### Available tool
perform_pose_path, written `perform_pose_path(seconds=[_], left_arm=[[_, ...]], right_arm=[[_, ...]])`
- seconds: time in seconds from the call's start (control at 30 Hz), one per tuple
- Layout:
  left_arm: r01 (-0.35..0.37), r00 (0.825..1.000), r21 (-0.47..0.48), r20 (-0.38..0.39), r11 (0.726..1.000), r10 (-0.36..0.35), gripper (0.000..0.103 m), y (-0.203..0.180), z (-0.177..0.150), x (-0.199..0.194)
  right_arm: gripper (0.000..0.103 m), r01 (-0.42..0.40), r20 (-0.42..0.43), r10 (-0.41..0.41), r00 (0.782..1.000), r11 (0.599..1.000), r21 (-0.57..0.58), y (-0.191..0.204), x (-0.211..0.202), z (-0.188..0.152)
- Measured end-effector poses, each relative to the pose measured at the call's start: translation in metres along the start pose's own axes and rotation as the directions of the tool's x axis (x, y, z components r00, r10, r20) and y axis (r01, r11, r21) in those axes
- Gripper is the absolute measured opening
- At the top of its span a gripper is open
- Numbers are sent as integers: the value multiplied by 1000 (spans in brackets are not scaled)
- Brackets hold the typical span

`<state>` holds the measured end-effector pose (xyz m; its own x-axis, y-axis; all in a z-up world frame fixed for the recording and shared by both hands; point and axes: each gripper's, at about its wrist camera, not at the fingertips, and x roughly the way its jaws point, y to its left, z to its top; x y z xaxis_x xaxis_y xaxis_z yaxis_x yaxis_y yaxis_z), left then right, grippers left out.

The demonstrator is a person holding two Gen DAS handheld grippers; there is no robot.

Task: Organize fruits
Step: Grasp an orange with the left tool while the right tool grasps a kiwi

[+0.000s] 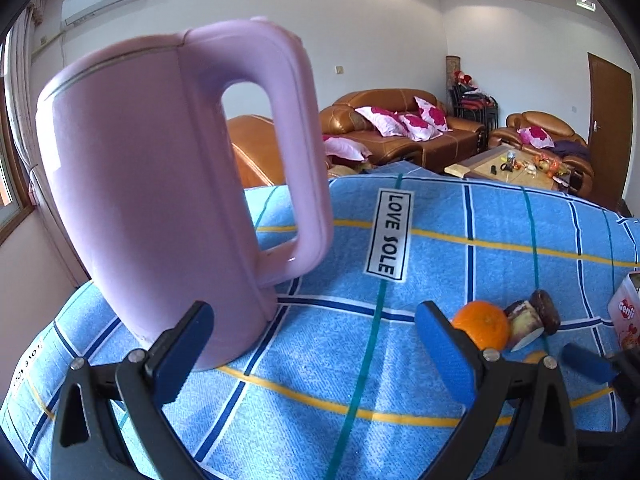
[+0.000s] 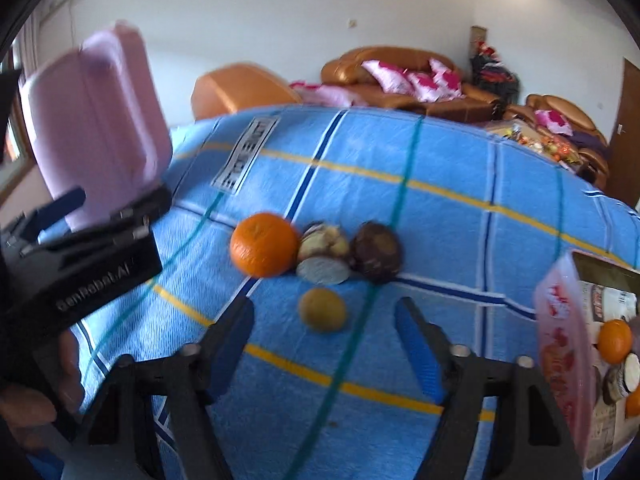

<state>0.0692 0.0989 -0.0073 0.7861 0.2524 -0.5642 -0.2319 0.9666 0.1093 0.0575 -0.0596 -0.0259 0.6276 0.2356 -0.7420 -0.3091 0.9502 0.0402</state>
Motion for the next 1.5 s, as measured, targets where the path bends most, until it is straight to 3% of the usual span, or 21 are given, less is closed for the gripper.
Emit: perform_pose_path(seconds=[0.03, 0.17, 0.2, 0.23, 0.27, 0.4, 0.57, 0.7, 0.83, 1.0, 1.1, 1.3, 1.37, 1.43, 1.5], left_arm=[[7, 1000, 1, -9, 1000, -7, 103, 0, 0, 1], [31, 999, 18, -27, 999, -31, 103, -5, -1, 4], [35, 999, 25, -26, 999, -35, 103, -7, -1, 5], [40, 999, 33, -24, 999, -40, 103, -8, -1, 5], [47, 999, 40, -21, 998, -46, 103, -10, 0, 5], [93, 996, 64, -21, 994, -91, 103, -15, 0, 5], [183, 983, 105, -17, 978, -182, 103, -26, 1, 4], [254, 967, 175, -30, 951, -253, 103, -43, -2, 2], [288, 957, 241, -37, 927, -288, 101, -58, -2, -1], [304, 952, 304, -123, 903, -279, 86, -73, -7, 9], [291, 955, 338, -164, 895, -248, 83, -80, -7, 19], [302, 951, 368, -177, 880, -253, 81, -91, 0, 26], [321, 944, 366, -195, 874, -266, 73, -94, 1, 31], [365, 924, 349, -250, 863, -290, 55, -95, 0, 39], [393, 912, 329, -260, 859, -318, 50, -93, 2, 39]], right_arm=[[53, -2, -20, 2, 1000, 1000, 1, 1, 5, 0], [50, -26, -42, 27, 999, 999, 28, -3, 11, 3], [45, -33, -41, 35, 999, 999, 29, -4, 11, 3], [31, -32, -40, 33, 999, 999, 27, -4, 10, 3], [29, -30, -42, 31, 999, 999, 24, -4, 9, 3], [29, -26, -31, 27, 999, 999, 32, -8, 0, -3], [29, 20, 99, -27, 995, 998, 66, -22, -37, -18], [29, 72, 215, -96, 972, 991, 117, -37, -66, -25], [29, 41, 214, -69, 974, 990, 134, -42, -64, -21], [29, 15, 209, -44, 977, 990, 139, -43, -63, -21], [29, 3, 200, -32, 979, 990, 141, -45, -61, -21], [29, -14, 187, -15, 982, 988, 152, -48, -57, -21], [29, -15, 186, -14, 983, 988, 155, -48, -57, -21], [29, -16, 183, -13, 983, 988, 156, -48, -56, -21], [29, -16, 181, -12, 983, 988, 156, -48, -55, -21]])
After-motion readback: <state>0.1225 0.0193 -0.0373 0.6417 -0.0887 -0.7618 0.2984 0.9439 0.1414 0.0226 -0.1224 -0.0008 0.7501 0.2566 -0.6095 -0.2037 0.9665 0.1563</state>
